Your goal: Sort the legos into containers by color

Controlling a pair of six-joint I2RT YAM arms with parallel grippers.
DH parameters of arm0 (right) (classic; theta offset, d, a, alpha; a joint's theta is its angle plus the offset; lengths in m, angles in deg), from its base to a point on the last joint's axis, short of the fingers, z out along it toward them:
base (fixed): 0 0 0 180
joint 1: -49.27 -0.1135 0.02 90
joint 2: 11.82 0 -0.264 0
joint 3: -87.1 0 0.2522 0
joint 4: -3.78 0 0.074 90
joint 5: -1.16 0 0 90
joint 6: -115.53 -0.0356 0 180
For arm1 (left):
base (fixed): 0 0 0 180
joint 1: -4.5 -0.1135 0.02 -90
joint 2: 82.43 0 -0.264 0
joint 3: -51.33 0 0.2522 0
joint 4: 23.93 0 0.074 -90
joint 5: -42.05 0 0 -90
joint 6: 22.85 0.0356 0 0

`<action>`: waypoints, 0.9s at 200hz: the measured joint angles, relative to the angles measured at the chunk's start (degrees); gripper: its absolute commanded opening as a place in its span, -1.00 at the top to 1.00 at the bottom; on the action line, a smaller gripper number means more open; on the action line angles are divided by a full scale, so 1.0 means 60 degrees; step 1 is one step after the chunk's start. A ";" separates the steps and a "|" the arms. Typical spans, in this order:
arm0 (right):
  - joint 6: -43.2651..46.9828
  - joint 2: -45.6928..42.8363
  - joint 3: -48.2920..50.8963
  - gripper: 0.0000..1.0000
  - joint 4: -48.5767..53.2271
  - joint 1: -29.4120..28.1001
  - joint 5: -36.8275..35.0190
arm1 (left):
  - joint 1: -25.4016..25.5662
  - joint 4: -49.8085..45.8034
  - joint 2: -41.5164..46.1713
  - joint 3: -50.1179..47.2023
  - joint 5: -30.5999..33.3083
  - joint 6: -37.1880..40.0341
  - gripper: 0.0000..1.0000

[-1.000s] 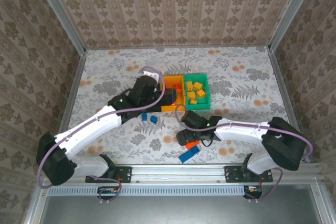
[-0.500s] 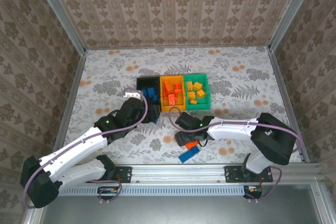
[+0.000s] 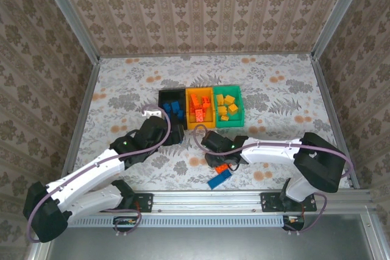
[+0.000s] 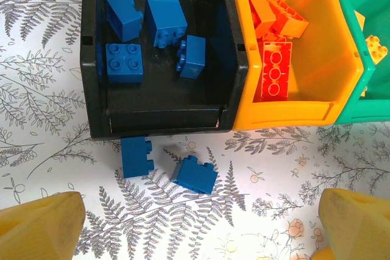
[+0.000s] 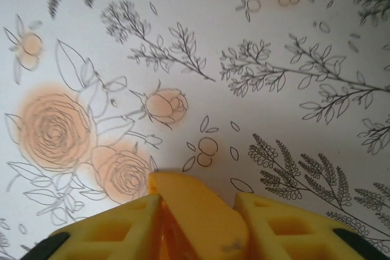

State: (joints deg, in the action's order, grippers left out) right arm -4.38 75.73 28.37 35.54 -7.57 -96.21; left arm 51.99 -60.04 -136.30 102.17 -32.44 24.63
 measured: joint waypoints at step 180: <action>0.0055 0.1195 -0.4022 0.45 0.0080 0.4543 -0.0244 | -0.0117 0.0007 0.0714 -0.0849 -0.0412 -0.0007 -0.99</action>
State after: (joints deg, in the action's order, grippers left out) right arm -4.05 82.90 4.24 36.02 19.69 -97.68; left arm 51.29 -59.99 -132.02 97.08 -34.91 24.59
